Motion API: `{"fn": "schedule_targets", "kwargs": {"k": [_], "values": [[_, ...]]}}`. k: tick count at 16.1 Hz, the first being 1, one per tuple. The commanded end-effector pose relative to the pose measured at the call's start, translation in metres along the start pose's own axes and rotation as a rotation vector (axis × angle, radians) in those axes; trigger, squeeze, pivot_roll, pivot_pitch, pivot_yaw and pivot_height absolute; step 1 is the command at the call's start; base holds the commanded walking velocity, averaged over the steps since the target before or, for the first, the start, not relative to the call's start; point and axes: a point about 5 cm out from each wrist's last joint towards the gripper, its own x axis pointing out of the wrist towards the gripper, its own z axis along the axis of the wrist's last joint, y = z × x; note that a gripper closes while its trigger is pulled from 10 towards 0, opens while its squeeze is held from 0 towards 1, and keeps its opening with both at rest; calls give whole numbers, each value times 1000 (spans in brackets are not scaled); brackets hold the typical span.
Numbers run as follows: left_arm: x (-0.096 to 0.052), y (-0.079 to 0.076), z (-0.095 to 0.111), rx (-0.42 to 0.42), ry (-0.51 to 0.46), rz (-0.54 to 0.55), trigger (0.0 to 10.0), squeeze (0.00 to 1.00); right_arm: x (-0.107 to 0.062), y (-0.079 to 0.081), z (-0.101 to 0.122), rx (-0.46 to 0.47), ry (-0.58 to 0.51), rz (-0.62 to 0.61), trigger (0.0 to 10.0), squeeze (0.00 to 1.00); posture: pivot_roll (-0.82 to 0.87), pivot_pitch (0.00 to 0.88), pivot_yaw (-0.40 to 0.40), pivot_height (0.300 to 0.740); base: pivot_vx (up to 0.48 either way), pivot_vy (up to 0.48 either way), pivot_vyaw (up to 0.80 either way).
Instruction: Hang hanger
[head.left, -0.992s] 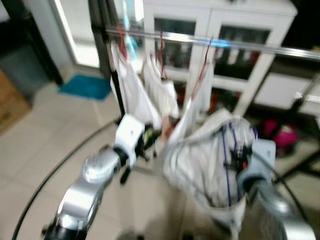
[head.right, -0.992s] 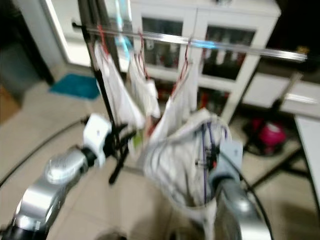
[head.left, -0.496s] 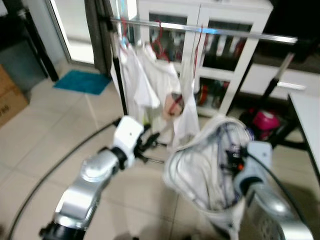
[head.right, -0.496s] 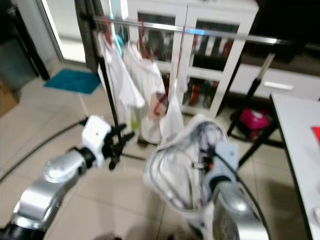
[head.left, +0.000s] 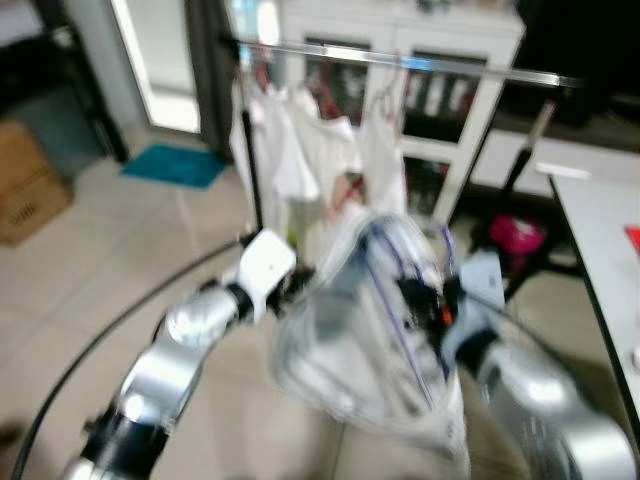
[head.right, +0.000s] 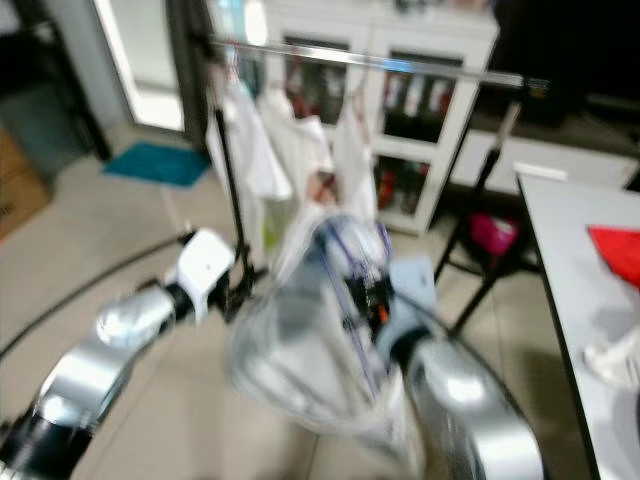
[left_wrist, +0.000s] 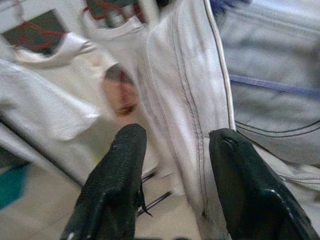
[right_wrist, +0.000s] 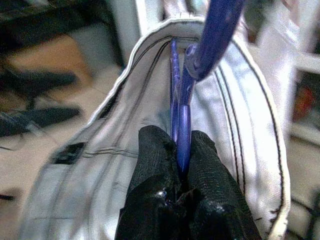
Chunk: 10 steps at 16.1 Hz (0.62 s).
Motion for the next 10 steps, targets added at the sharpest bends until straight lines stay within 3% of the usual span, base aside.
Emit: {"fn": "schedule_targets", "kwargs": {"k": [1,2,6,7,8,10], "values": [[5,3,0,43,8,16,10000,561,-2,4,15,-13,-60,42,0,0,-69,0,-9,740,0,0,0],[8,4,-2,45,15,11,10000,0,-2,7,20,-20,-74,74,0,0,-70,0,-10,740,0,0,0],[16,2,-12,40,34,-5,10000,0,-3,16,30,-36,-92,147,0,0,-83,0,-7,740,0,0,0],[16,3,-12,44,34,7,4627,0,-3,16,31,-35,-93,149,0,0,-83,0,-7,740,0,0,0],[15,5,-13,40,29,30,0,0,-3,16,32,-33,-93,152,0,0,-82,2,-9,740,0,0,0],[14,9,-17,33,28,73,0,0,-3,17,33,-31,-89,156,0,0,-84,4,-11,740,0,0,0]]}}
